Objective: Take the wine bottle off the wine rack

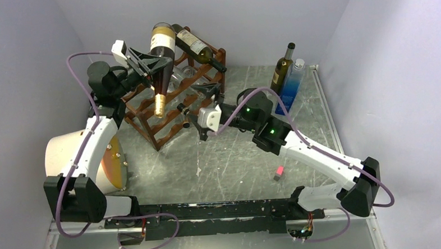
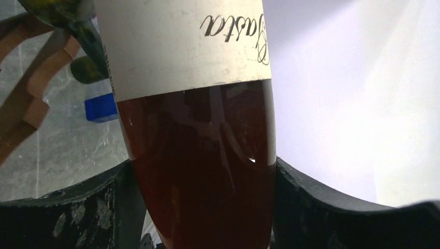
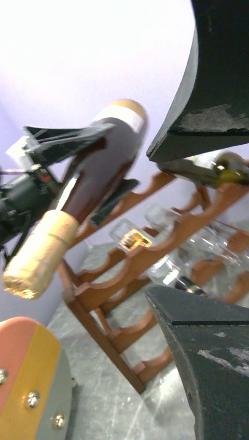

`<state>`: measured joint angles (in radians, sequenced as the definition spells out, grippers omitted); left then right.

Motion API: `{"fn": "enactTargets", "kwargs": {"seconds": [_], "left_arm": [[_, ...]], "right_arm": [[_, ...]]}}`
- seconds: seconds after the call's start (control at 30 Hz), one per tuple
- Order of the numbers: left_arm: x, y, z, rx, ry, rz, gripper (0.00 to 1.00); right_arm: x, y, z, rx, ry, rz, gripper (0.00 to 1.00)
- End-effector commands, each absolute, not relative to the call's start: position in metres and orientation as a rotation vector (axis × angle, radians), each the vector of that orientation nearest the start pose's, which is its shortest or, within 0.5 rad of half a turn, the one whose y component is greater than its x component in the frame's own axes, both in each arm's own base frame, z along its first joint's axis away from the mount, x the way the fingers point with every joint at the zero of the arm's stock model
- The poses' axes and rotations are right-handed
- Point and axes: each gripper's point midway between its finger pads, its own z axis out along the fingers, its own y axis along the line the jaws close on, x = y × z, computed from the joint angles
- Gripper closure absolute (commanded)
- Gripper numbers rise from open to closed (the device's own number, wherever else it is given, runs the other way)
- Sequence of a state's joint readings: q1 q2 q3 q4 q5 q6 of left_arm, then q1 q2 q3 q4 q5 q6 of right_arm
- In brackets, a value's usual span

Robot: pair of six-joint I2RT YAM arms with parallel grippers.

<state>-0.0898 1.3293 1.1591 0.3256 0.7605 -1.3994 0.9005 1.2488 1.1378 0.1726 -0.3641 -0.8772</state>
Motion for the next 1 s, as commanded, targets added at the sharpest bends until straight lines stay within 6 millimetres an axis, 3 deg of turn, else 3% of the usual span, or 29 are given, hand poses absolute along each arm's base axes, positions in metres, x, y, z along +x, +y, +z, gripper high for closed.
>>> {"fn": "enactTargets", "kwargs": {"seconds": [0.0,0.13,0.47,0.73,0.97], "left_arm": [[0.304,-0.188,0.495,-0.046,1.423,-1.701,0.93],[0.293,-0.195,0.494,-0.037,1.438,-1.717,0.93],[0.273,-0.219,0.482,-0.01,1.495,-1.77,0.93],[0.257,-0.242,0.469,0.02,1.544,-1.806,0.93],[0.25,-0.249,0.464,0.035,1.565,-1.813,0.93]], "right_arm": [[0.219,0.385,0.405,-1.451,0.438,0.159,0.08],[0.202,0.401,0.416,-1.46,0.364,0.073,0.08],[0.186,0.428,0.415,-1.523,0.276,-0.102,0.07],[0.189,0.433,0.413,-1.518,0.258,-0.137,0.17],[0.19,0.43,0.409,-1.491,0.284,-0.13,0.37]]}}
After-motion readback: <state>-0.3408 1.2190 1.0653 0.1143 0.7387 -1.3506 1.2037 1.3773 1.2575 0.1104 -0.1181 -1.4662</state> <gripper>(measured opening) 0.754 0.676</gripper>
